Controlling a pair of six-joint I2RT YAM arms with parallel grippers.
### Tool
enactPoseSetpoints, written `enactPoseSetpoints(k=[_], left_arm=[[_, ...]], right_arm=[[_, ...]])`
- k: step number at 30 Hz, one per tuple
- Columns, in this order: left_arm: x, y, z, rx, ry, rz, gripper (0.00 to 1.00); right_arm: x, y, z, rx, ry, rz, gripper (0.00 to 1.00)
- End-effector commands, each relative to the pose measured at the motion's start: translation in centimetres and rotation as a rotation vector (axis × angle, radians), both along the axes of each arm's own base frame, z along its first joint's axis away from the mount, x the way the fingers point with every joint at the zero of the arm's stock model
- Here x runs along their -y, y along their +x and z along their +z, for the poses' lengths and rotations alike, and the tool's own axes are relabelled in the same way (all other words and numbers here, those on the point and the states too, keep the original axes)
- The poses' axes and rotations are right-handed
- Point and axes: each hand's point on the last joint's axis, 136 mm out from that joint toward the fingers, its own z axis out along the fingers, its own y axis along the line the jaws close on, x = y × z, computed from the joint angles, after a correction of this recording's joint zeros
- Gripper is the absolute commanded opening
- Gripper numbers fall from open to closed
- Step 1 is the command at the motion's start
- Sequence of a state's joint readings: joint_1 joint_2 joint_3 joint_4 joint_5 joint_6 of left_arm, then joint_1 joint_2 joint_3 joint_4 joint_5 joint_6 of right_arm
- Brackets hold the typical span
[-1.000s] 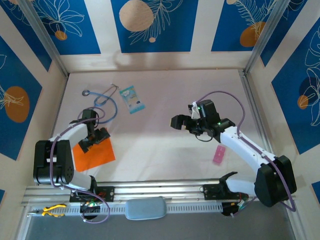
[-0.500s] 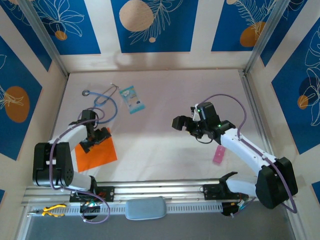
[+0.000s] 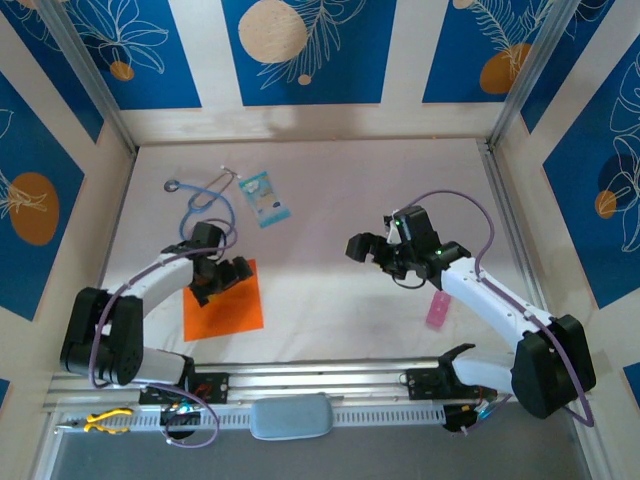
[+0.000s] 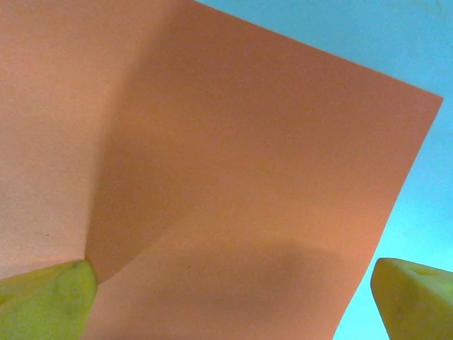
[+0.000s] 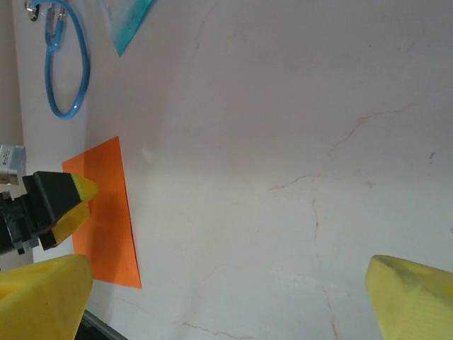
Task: Fold a paper plane with a square sheet of paper (pick it up from the middle)
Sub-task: Move the square sheet of paper to the center of the table.
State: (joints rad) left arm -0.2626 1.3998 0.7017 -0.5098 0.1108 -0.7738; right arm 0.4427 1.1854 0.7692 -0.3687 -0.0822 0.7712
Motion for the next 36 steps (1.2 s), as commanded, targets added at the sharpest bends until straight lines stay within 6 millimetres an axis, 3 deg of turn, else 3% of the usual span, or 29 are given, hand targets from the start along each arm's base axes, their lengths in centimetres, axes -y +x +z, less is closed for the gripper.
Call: enactPoseSetpoints(k=[1, 12, 15, 18, 21, 24, 29, 36], left_arm=[[3.2, 0.2, -0.1, -0.032, -0.039, -0.017, 1.00], [13.0, 2.8, 1.4, 0.013, -0.099, -0.148, 1.00], [14.2, 3.4, 2.7, 0.049, -0.071, -0.202, 1.00], [12.9, 4.1, 4.4, 0.113, 0.018, -0.224, 1.00], [10.8, 4.2, 5.7, 0.174, 0.109, -0.254, 1.00], [8.8, 3.5, 5.4, 0.154, 0.158, -0.300, 1.00], [6.3, 2.1, 4.0, 0.065, 0.221, -0.418, 1.00], [7.2, 1.6, 2.3, 0.004, 0.161, -0.432, 1.00]], right_arm=[[1.2, -1.0, -0.9, -0.031, -0.037, -0.010, 0.99], [4.6, -1.4, -1.5, -0.041, -0.073, -0.177, 0.99], [5.7, -1.4, -0.8, 0.004, -0.038, -0.219, 0.99], [6.5, -1.6, 0.2, 0.064, 0.048, -0.250, 0.99], [5.5, -1.9, 1.9, 0.126, 0.202, -0.194, 0.99], [4.2, -2.5, 2.9, 0.148, 0.271, -0.114, 0.99], [2.3, -3.0, 2.6, 0.110, 0.219, -0.015, 0.99], [-0.4, -3.1, 0.8, -0.007, 0.062, 0.081, 0.99]])
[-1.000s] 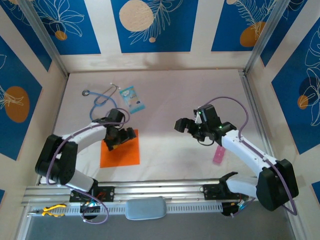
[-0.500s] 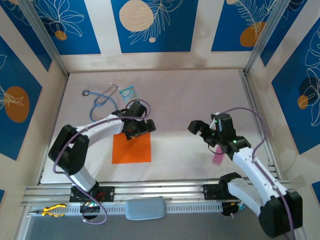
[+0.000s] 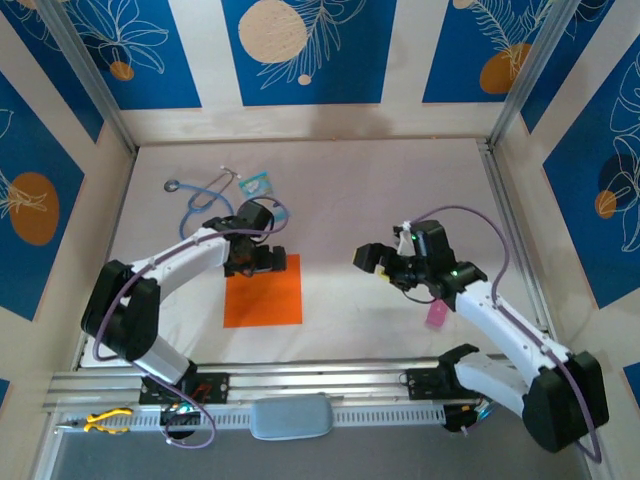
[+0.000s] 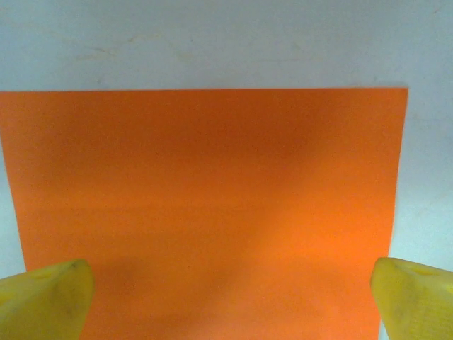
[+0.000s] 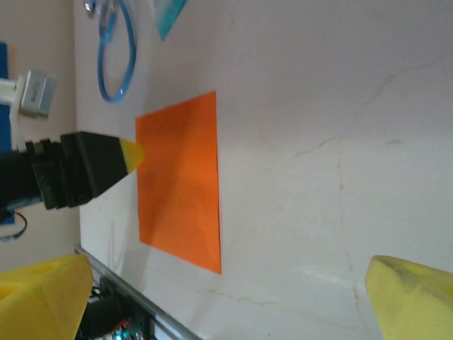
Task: Fold a paper plane with a square sheet of paper (pick it up from the middle)
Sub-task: Move the square sheet of paper to the center of the table.
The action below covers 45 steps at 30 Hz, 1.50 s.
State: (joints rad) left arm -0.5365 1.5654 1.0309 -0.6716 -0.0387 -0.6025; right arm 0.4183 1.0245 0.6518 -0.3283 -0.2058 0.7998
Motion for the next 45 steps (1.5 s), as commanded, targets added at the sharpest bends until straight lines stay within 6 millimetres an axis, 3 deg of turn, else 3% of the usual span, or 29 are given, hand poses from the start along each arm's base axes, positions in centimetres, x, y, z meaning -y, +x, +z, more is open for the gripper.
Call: enactPoseSetpoints(k=[1, 5, 12, 19, 28, 32, 37, 45], left_arm=[[0.0, -1.3, -2.1, -0.098, 0.005, -0.023, 1.00], [0.1, -1.6, -3.5, -0.141, 0.025, -0.015, 1.00], [0.2, -2.1, -5.1, -0.180, 0.035, 0.003, 1.00], [3.7, -2.2, -6.2, -0.197, -0.006, -0.005, 0.99], [8.3, -0.1, -4.3, -0.141, -0.061, -0.039, 0.99], [7.6, 0.4, -2.9, -0.095, -0.039, -0.022, 1.00], [6.2, -0.7, -2.1, -0.102, -0.001, -0.020, 0.99], [7.3, -1.8, -2.6, -0.133, -0.017, -0.025, 0.98]], right_arm=[[-0.7, -0.2, -0.5, -0.038, -0.082, 0.056, 0.99], [-2.1, 0.0, -0.8, -0.074, -0.109, 0.115, 0.99], [-2.2, 0.4, -2.5, -0.138, -0.171, 0.105, 0.99], [-1.4, 0.5, -3.3, -0.145, -0.220, 0.079, 0.99], [-0.6, 0.3, -3.9, -0.160, -0.223, 0.039, 0.99], [-0.5, 0.4, -3.7, -0.163, -0.213, 0.028, 0.99], [-1.7, 0.1, -3.0, -0.150, -0.154, 0.071, 0.99], [-2.6, 0.0, -4.2, -0.185, -0.149, 0.057, 0.99]])
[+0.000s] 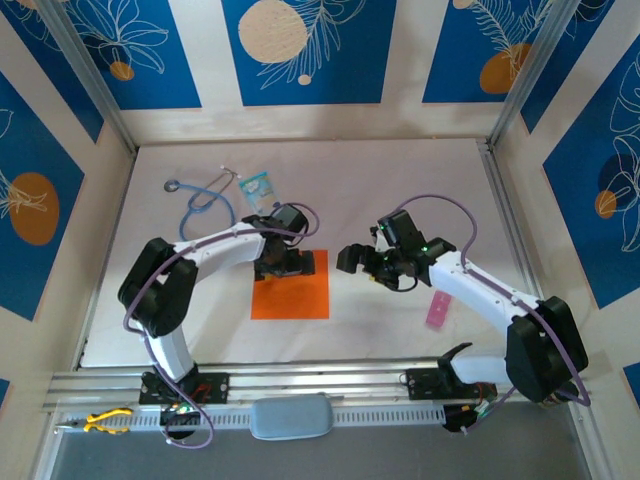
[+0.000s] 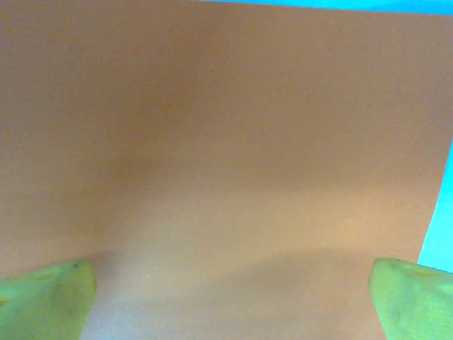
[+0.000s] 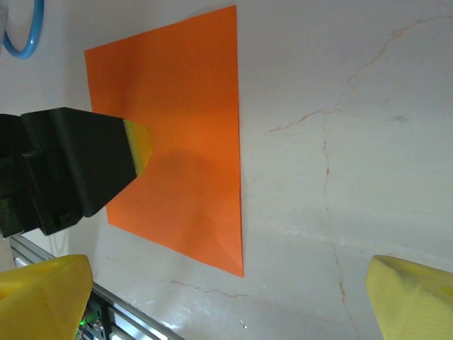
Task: Fold a paper plane with a square sheet of paper (pick it up from the middle)
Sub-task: Move the square sheet of paper to the center of the table, then first fold the square sheet of paper in half at the center of the table.
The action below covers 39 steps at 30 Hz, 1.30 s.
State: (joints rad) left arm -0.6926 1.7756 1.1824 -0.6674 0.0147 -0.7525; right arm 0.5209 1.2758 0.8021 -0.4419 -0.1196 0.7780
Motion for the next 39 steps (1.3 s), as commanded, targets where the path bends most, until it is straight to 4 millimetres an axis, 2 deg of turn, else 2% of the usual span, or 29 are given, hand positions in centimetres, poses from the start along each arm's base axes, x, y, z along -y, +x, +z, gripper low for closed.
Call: enactPoseSetpoints(k=[1, 4, 9, 16, 26, 39], left_arm=[[0.2, -1.2, -0.5, -0.042, 0.025, -0.007, 0.99], [0.6, -1.2, -0.9, -0.043, 0.043, -0.034, 0.99], [-0.2, -1.2, -2.0, -0.057, 0.104, -0.034, 1.00], [0.0, -1.4, -3.4, -0.087, 0.114, -0.043, 1.00], [-0.8, -2.2, -5.3, -0.131, 0.211, -0.070, 1.00], [-0.6, -2.9, -6.5, -0.163, 0.243, -0.101, 0.99]], right_arm=[[-0.4, -0.4, -0.9, -0.041, 0.012, -0.014, 0.99], [-0.3, -0.3, -1.3, -0.053, 0.003, -0.018, 0.99], [-0.4, -0.3, -1.7, -0.074, -0.006, -0.015, 0.99], [-0.2, -0.5, -2.1, -0.081, -0.020, -0.016, 0.99], [0.2, -0.7, -2.5, -0.089, -0.038, -0.021, 0.99], [0.5, -0.7, -2.7, -0.091, -0.054, -0.037, 0.99]])
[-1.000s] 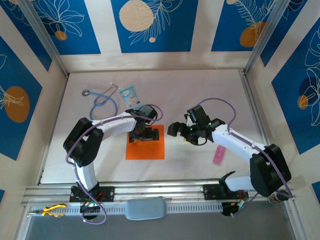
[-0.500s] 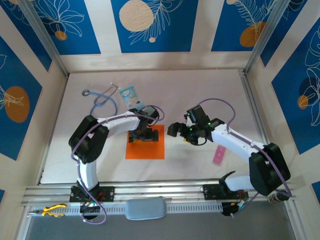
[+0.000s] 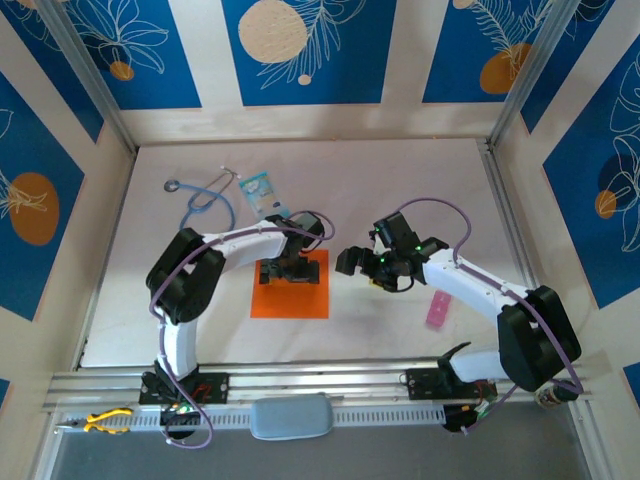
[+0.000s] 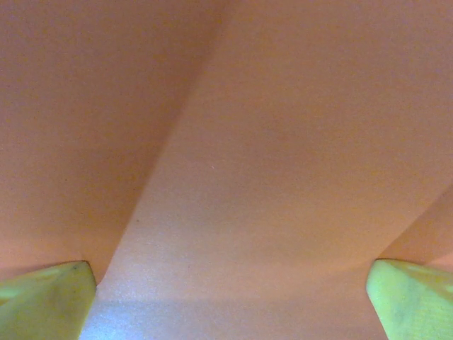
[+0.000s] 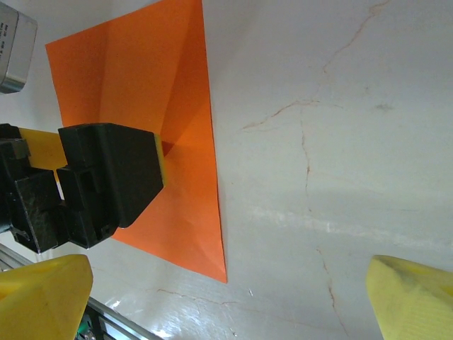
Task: Fold a paper plane with a square sheet of paper (pick it up from the middle)
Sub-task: First fold the square sheet of paper in half at the center of the table.
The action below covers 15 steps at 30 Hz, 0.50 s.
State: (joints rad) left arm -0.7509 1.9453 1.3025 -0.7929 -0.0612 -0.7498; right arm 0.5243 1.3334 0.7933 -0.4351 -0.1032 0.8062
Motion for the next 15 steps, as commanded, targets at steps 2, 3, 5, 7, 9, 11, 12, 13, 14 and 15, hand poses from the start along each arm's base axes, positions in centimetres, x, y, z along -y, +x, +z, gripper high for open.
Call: enactPoseSetpoints(k=[2, 3, 5, 7, 9, 11, 12, 13, 14, 15], left_arm=[[-0.72, -2.00, -3.42, -0.080, 0.056, -0.043, 0.99], [-0.61, -1.97, -3.36, -0.079, 0.047, -0.041, 0.98], [-0.35, -1.94, -3.33, -0.075, 0.031, -0.040, 0.97], [-0.02, -1.90, -3.28, -0.072, 0.012, -0.046, 0.96], [0.12, -1.87, -3.15, -0.071, 0.004, -0.046, 0.95], [0.12, -1.88, -3.12, -0.071, 0.003, -0.047, 0.95], [0.15, -1.86, -3.10, -0.070, 0.003, -0.048, 0.95], [0.16, -1.82, -2.97, -0.067, 0.001, -0.050, 0.95], [0.11, -1.82, -2.86, -0.063, 0.003, -0.050, 0.95], [0.12, -1.71, -2.71, -0.058, 0.001, -0.051, 0.94]], right_arm=[[0.37, -0.63, -0.64, -0.031, -0.020, -0.011, 0.99], [0.37, -0.66, -0.69, -0.033, -0.021, -0.010, 0.99], [0.39, -0.64, -0.67, -0.033, -0.022, -0.012, 0.99], [0.40, -0.58, -0.61, -0.031, -0.024, -0.013, 0.99], [0.41, -0.55, -0.58, -0.031, -0.024, -0.015, 0.99], [0.41, -0.55, -0.59, -0.032, -0.024, -0.016, 0.99], [0.38, -0.52, -0.53, -0.032, -0.023, -0.018, 0.99], [0.41, -0.53, -0.55, -0.034, -0.024, -0.019, 0.99], [0.39, -0.53, -0.50, -0.034, -0.022, -0.020, 0.99], [0.40, -0.53, -0.49, -0.033, -0.022, -0.021, 0.99]])
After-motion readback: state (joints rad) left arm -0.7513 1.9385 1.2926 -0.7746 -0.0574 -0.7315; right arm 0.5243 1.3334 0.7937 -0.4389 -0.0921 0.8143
